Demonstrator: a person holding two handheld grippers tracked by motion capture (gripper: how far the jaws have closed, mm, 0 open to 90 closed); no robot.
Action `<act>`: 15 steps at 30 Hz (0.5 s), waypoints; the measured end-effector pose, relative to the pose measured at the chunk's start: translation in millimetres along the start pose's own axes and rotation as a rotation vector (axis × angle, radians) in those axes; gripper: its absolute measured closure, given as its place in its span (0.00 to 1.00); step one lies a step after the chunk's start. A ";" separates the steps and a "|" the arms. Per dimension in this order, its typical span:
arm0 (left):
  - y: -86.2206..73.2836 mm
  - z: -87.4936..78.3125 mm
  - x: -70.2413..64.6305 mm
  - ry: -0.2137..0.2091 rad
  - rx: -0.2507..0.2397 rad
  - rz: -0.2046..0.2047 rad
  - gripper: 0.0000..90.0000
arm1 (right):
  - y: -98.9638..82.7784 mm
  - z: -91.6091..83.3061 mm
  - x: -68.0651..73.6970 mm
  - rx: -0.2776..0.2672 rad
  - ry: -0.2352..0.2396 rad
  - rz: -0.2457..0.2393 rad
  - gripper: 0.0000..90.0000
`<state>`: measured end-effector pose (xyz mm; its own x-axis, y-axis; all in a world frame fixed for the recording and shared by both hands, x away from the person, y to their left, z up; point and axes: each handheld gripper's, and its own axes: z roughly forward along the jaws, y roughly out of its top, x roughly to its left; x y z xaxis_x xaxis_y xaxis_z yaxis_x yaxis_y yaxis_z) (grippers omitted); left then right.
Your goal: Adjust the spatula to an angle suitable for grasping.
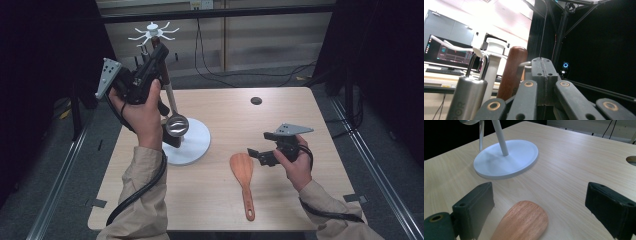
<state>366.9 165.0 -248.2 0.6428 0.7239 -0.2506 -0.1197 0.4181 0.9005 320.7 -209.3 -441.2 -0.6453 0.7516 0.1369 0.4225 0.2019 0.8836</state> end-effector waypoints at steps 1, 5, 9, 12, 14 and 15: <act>0.8 -0.5 0.3 0.001 -0.004 -0.005 1.00 | -0.1 0.1 -0.3 -0.001 -0.001 -0.001 0.09; 3.6 -2.4 2.1 0.010 -0.004 0.009 1.00 | 0.2 -0.1 -0.1 -0.001 -0.001 0.002 0.09; 4.5 -2.9 2.7 0.013 -0.006 0.011 1.00 | 0.6 -0.2 0.5 -0.005 0.000 0.005 0.09; 5.0 -3.2 3.6 0.014 -0.012 0.009 1.00 | 0.9 -0.5 0.5 -0.006 0.000 0.004 0.09; 5.3 -3.8 4.5 0.019 -0.016 0.006 1.00 | 0.9 -0.5 0.6 -0.007 -0.001 0.003 0.09; 5.9 -4.2 5.3 0.018 -0.017 0.005 1.00 | 0.9 -0.5 0.6 -0.007 0.000 0.003 0.09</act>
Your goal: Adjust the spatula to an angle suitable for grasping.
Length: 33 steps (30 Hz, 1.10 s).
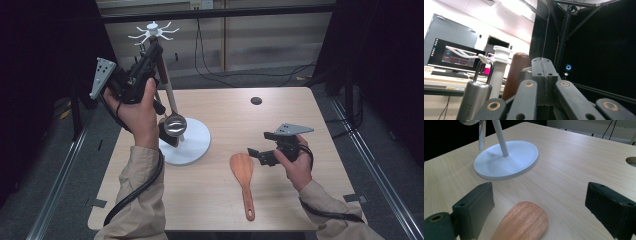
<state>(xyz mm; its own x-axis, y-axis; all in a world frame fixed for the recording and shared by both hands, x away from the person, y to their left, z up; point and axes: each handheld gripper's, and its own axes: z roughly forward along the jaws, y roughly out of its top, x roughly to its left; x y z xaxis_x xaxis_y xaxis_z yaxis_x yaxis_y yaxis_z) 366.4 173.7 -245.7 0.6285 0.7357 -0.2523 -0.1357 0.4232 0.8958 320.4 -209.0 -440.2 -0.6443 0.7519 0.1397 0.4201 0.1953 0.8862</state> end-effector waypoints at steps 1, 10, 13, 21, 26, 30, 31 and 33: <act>0.4 -0.4 0.3 0.004 -0.004 -0.002 1.00 | -0.1 0.2 0.1 0.001 0.000 0.001 0.09; 3.3 -4.9 9.1 0.031 0.003 -0.001 1.00 | -0.3 -0.3 -1.0 0.002 0.000 -0.003 0.09; 4.4 -6.3 11.8 0.040 0.005 -0.001 1.00 | -0.7 0.3 -0.8 0.004 0.001 0.000 0.09; 5.8 -7.7 15.7 0.048 0.004 -0.006 1.00 | -0.7 0.7 -0.1 0.005 0.001 0.001 0.09; 6.9 -8.4 17.3 0.049 0.010 -0.001 1.00 | -0.7 0.8 -0.3 0.004 0.003 0.001 0.09; 7.4 -8.7 17.7 0.052 0.007 -0.006 1.00 | -1.0 0.7 -0.9 0.005 0.004 -0.003 0.09; 7.2 -8.5 17.4 0.052 0.007 -0.007 1.00 | -0.8 0.5 -0.8 0.005 0.004 -0.001 0.09; 7.0 -9.0 17.5 0.048 0.009 -0.005 1.00 | -0.7 0.5 -0.8 0.004 0.005 -0.001 0.09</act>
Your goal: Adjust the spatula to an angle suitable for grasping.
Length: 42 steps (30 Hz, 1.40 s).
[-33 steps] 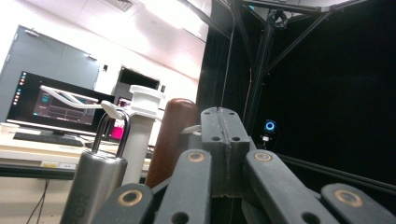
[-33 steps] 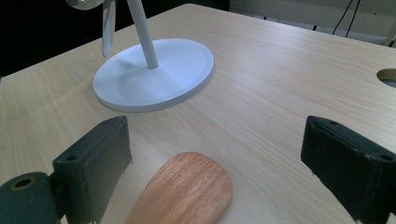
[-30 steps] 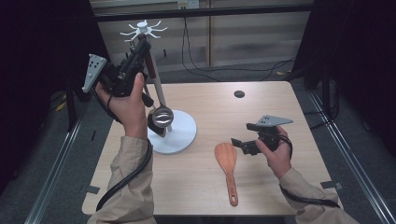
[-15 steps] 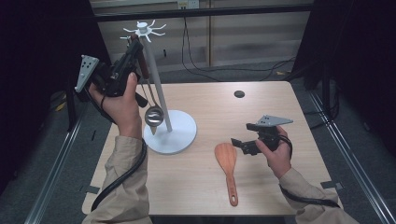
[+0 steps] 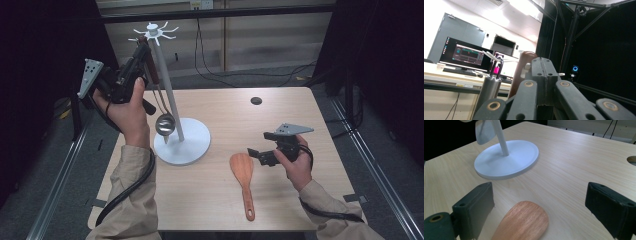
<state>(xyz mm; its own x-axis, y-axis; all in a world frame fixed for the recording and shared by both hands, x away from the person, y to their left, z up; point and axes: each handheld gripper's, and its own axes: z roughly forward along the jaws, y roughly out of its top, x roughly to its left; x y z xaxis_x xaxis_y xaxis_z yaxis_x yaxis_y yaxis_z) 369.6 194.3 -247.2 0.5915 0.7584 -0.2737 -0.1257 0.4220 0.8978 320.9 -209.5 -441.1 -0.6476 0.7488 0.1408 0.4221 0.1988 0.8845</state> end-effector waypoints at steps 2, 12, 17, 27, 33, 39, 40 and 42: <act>-0.1 -0.1 0.0 -0.004 0.002 -0.003 1.00 | 0.0 0.1 0.0 0.001 0.000 -0.001 0.09; -4.8 -10.8 -7.4 -0.034 0.018 0.017 0.99 | -0.7 0.9 0.5 0.002 0.004 -0.003 0.09; -16.7 -19.0 -8.1 -0.038 0.037 -0.001 0.97 | -0.7 0.2 2.0 0.006 0.004 -0.009 0.09; -37.9 -30.5 -11.0 -0.054 0.064 -0.004 0.88 | -1.2 -1.2 1.7 0.008 0.002 -0.017 0.09; -48.9 -35.7 -11.6 -0.055 0.088 0.006 0.78 | -1.3 -2.2 1.2 0.012 0.000 -0.030 0.09; -62.4 -40.8 -10.8 -0.055 0.120 0.004 0.72 | -2.5 -3.8 1.5 0.021 0.002 -0.036 0.09; -67.4 -42.6 -11.2 -0.056 0.131 0.011 0.70 | -3.0 -4.5 0.8 0.020 0.003 -0.040 0.09; -69.4 -43.0 -11.4 -0.060 0.137 0.012 0.69 | -3.1 -5.0 0.7 0.019 0.005 -0.039 0.09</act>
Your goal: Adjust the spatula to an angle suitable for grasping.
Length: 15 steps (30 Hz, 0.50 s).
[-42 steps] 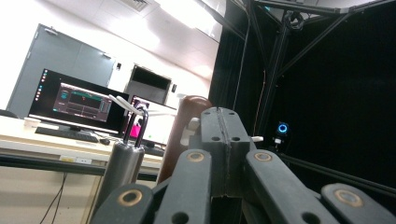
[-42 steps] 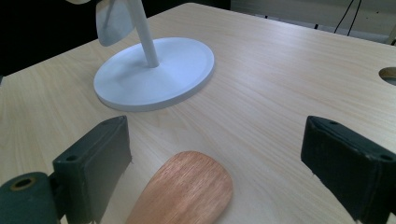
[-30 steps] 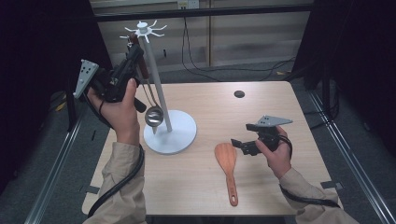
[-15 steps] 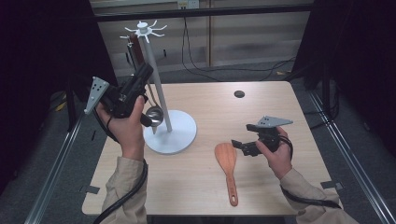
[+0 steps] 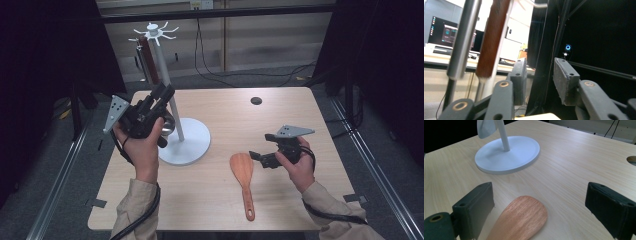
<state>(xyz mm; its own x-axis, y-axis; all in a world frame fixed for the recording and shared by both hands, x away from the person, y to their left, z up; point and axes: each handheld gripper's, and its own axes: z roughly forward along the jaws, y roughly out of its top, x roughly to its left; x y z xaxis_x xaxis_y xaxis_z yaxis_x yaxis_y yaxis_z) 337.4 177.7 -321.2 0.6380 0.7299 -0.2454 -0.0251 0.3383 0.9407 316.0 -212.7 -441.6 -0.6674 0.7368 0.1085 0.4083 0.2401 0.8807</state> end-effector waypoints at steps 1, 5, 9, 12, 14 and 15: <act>-5.8 -1.3 -0.5 -0.002 0.019 0.010 0.68 | -0.4 -0.7 0.1 0.001 0.000 -0.008 0.09; -19.3 -4.2 -0.3 -0.005 0.057 0.009 0.64 | -1.6 -0.3 0.6 0.011 0.004 -0.018 0.09; -26.9 -6.7 -0.8 -0.004 0.081 0.019 0.61 | -2.1 0.5 1.5 0.012 0.005 -0.024 0.09; -34.1 -9.3 -1.3 -0.010 0.104 0.019 0.57 | -3.9 2.9 2.5 0.029 0.008 -0.036 0.09; -39.1 -11.5 -1.2 -0.010 0.117 0.024 0.55 | -4.5 3.4 2.8 0.036 0.008 -0.042 0.09; -42.4 -13.2 -0.6 -0.010 0.131 0.034 0.55 | -5.2 4.2 3.2 0.038 0.014 -0.043 0.09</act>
<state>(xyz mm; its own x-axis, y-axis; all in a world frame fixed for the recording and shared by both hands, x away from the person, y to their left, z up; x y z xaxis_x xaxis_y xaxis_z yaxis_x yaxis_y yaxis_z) 327.9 170.7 -364.0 0.6461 0.7335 -0.2112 0.0536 0.2325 0.9711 314.4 -208.9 -447.7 -0.6931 0.7167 0.0775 0.4023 0.2954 0.8665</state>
